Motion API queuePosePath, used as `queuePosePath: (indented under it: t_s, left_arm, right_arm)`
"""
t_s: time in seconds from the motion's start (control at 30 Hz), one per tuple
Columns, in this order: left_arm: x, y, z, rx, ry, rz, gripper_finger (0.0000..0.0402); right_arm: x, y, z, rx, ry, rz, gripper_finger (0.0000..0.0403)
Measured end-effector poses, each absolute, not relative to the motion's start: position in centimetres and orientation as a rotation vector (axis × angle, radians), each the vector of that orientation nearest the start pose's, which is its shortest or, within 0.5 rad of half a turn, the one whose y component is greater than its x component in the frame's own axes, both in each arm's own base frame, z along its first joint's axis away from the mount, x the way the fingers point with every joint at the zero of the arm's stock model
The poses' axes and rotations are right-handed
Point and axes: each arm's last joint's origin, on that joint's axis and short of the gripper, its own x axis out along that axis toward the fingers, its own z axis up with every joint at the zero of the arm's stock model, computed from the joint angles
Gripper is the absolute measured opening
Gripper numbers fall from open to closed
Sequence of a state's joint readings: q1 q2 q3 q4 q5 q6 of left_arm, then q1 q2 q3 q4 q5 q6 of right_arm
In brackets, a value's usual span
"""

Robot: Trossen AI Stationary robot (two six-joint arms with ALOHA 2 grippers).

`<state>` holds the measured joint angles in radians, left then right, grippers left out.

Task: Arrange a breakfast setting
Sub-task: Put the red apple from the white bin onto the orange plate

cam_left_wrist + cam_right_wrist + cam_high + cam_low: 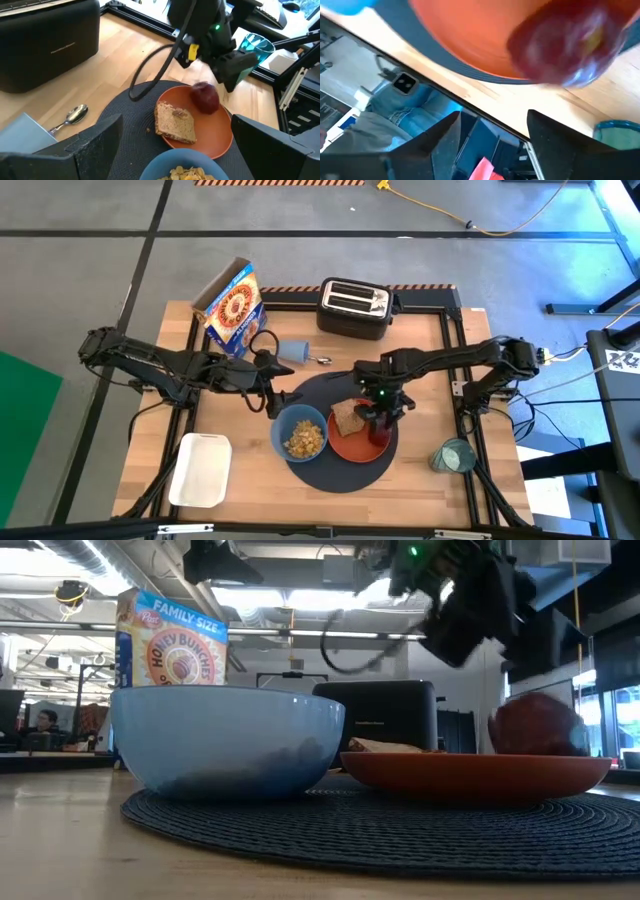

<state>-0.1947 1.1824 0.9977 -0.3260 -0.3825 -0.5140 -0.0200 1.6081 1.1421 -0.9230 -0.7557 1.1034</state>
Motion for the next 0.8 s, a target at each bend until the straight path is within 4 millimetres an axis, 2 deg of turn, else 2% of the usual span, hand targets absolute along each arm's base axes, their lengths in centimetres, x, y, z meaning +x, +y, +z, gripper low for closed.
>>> queuePosePath:
  t_s: [0.13,0.33,0.5,0.63,0.8]
  left_arm:
    - [25.2,-3.9,31.6,-0.357,0.429,0.303,0.0366]
    - [25.2,-3.9,31.6,-0.363,0.429,0.304,0.0366]
    - [25.2,-3.7,31.6,-0.392,0.424,0.314,0.0366]
    - [25.0,-3.6,31.8,-0.394,0.413,0.318,0.0366]
    - [24.7,-3.5,32.2,-0.405,0.388,0.329,0.0366]
  right_arm:
    - [30.2,1.2,25.2,1.35,1.505,-0.172,0.0228]
    - [30.7,0.8,29.4,1.162,1.398,-0.235,0.0216]
    - [30.3,0.4,31.5,1.018,1.329,-0.343,0.0208]
    - [29.6,0.2,30.5,0.963,1.329,-0.424,0.0208]
    - [29.2,-1.0,26.7,0.959,1.346,-0.491,0.0207]
